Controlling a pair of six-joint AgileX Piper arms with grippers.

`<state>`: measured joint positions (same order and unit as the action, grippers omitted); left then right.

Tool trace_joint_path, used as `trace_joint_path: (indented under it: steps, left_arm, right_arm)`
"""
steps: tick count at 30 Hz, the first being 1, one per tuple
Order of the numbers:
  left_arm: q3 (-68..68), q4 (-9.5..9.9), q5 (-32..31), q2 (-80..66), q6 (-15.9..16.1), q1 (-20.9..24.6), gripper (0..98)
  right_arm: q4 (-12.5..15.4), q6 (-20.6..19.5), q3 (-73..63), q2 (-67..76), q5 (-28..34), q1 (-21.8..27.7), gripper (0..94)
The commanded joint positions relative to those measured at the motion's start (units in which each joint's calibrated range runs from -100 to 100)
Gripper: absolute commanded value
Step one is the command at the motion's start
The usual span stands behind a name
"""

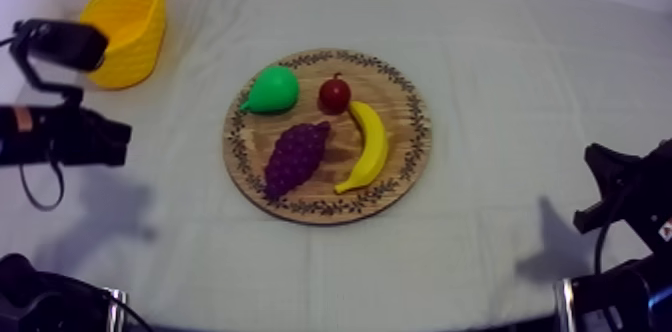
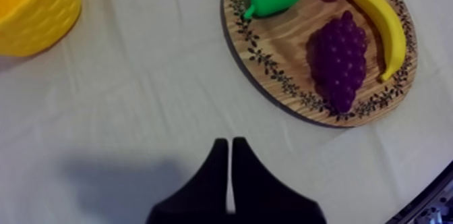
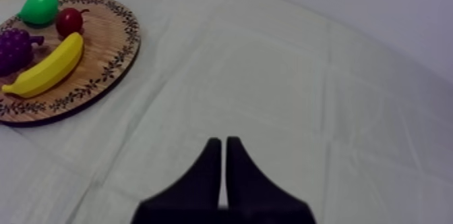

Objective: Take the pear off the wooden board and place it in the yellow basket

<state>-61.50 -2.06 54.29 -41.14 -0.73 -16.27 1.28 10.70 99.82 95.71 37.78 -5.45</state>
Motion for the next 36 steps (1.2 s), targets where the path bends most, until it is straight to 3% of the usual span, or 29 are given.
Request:
trace_joint_path:
  steps: [1,14,36]
  left_arm:
    - [10.90,0.10,5.14,10.34,0.19,-0.15,0.0]
    - [38.52,0.40,20.43,33.75,0.10,-0.80,0.0]
    - [63.44,0.19,30.73,56.04,-4.12,-4.78,0.0]
  right_arm:
    - [0.01,0.02,-0.05,0.04,0.04,0.01,0.4]
    - [0.01,0.02,-0.05,0.04,0.04,0.01,0.4]
    - [0.01,0.02,-0.05,0.04,0.04,0.01,0.4]
